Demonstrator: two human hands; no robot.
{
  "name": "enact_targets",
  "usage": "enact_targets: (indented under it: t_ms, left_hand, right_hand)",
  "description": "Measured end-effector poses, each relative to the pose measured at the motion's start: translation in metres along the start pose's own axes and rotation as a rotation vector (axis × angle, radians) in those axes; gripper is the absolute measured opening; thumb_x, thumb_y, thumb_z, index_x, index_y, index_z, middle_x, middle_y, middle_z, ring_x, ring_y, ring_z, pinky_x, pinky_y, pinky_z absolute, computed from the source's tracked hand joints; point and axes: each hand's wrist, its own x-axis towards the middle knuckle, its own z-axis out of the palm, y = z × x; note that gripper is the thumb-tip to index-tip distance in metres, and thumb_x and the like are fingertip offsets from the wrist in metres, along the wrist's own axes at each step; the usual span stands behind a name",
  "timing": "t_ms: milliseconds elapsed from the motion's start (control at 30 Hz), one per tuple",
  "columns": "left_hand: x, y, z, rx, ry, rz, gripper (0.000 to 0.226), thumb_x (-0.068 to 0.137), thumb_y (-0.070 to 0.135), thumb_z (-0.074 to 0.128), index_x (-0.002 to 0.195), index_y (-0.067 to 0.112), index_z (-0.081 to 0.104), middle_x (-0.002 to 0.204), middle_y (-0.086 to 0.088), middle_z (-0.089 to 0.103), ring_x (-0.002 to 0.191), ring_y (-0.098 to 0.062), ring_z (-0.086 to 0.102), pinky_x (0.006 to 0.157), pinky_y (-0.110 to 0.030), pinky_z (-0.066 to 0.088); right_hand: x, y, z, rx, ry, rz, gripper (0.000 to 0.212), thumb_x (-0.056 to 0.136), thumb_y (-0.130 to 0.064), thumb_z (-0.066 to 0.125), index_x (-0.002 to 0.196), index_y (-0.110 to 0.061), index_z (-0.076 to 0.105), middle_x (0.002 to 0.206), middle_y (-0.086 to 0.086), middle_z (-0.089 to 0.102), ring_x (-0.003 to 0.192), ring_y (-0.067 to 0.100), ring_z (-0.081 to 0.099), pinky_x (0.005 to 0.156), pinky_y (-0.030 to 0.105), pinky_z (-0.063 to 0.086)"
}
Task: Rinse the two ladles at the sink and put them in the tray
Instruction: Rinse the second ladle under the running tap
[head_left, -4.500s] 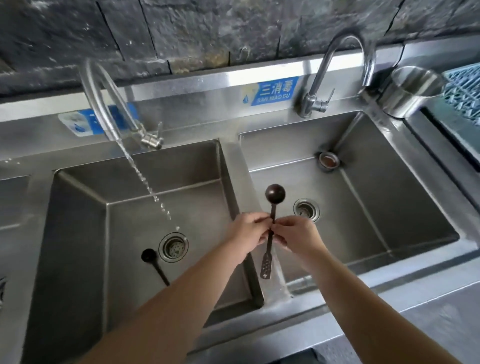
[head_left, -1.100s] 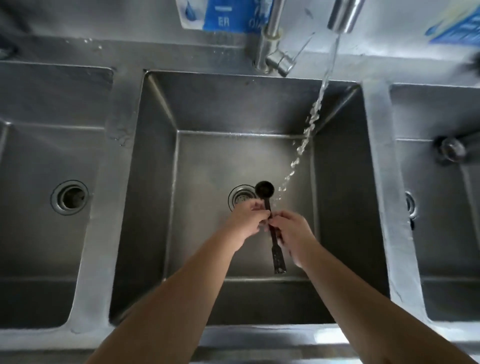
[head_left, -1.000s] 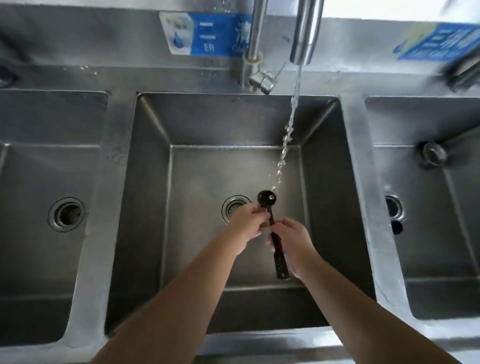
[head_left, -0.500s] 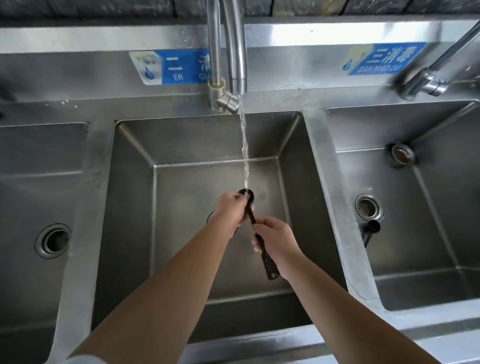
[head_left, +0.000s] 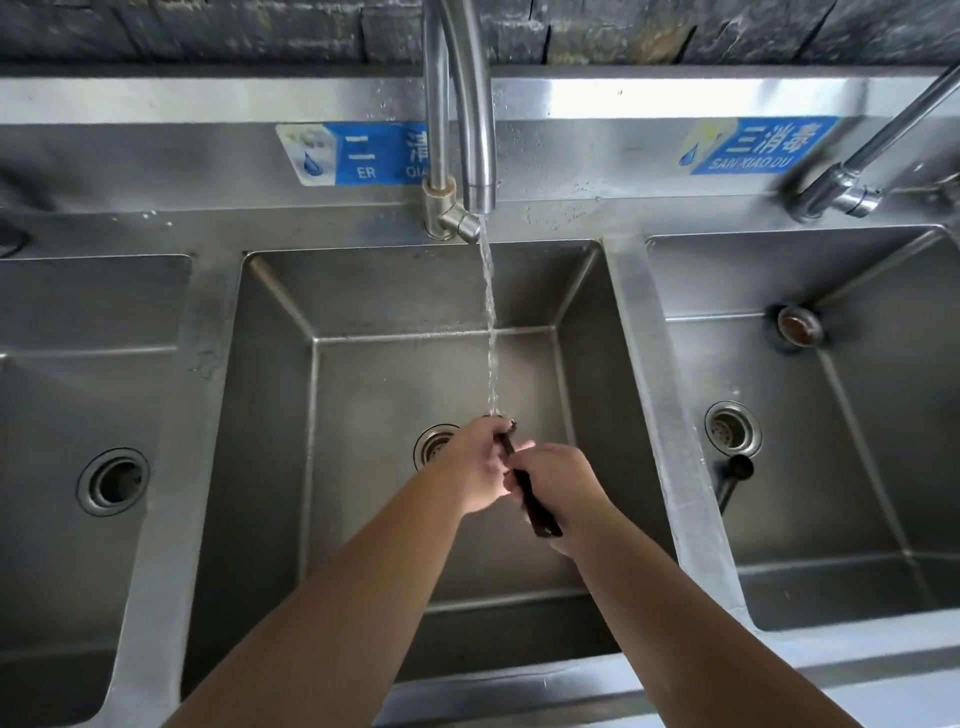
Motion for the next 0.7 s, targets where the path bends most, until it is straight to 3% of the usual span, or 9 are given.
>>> enact_targets:
  t_ms: [100,233,400,567,700]
  left_hand:
    - [-0.006,-0.008,0.002,-0.051,-0.029,0.03,0.031,0.1,0.029,0.043,0.074,0.014,0.049,0.045,-0.002,0.055,0.033,-0.017,0.051,0.038,-0.016,0.038]
    - [-0.005,-0.005,-0.006,-0.029,-0.036,0.201,0.028,0.1,0.019,0.044,0.075,0.012,0.055,0.055,-0.006,0.043,0.043,-0.021,0.031,0.041,-0.021,0.038]
    - [-0.011,0.015,-0.012,-0.027,-0.108,0.308,0.024,0.1,0.007,0.039,0.088,0.01,0.06,0.077,-0.01,0.07,0.039,-0.02,0.047,0.038,-0.025,0.038]
    - [-0.016,0.043,-0.007,0.006,-0.111,0.37,0.024,0.1,0.006,0.039,0.104,0.01,0.063,0.087,-0.008,0.075,0.04,-0.017,0.05,0.038,-0.025,0.039]
    - [-0.024,0.068,0.003,0.06,-0.124,0.458,0.028,0.1,0.002,0.039,0.103,0.011,0.065,0.09,-0.005,0.075,0.044,-0.015,0.049,0.039,-0.026,0.038]
  right_hand:
    - [0.005,-0.007,-0.001,-0.045,-0.026,-0.039,0.018,0.074,-0.007,0.06,0.078,0.009,0.068,0.062,0.016,0.058,0.045,0.019,0.049,0.043,0.027,0.036]
    - [0.012,-0.008,0.002,-0.02,-0.051,-0.14,0.019,0.086,-0.004,0.059,0.075,-0.002,0.073,0.061,0.014,0.065,0.044,0.017,0.054,0.049,0.027,0.047]
    - [0.02,-0.016,0.011,0.117,-0.108,-0.126,0.02,0.093,0.0,0.056,0.092,-0.009,0.074,0.06,0.009,0.067,0.048,0.018,0.056,0.047,0.026,0.049]
    - [0.024,-0.039,0.018,0.249,-0.131,-0.131,0.015,0.096,0.001,0.054,0.092,-0.002,0.068,0.057,0.009,0.064,0.046,0.019,0.057,0.045,0.025,0.048]
    - [0.025,-0.063,0.02,0.31,-0.173,-0.18,0.016,0.097,0.001,0.052,0.091,-0.001,0.067,0.062,0.011,0.067,0.048,0.018,0.059,0.042,0.023,0.047]
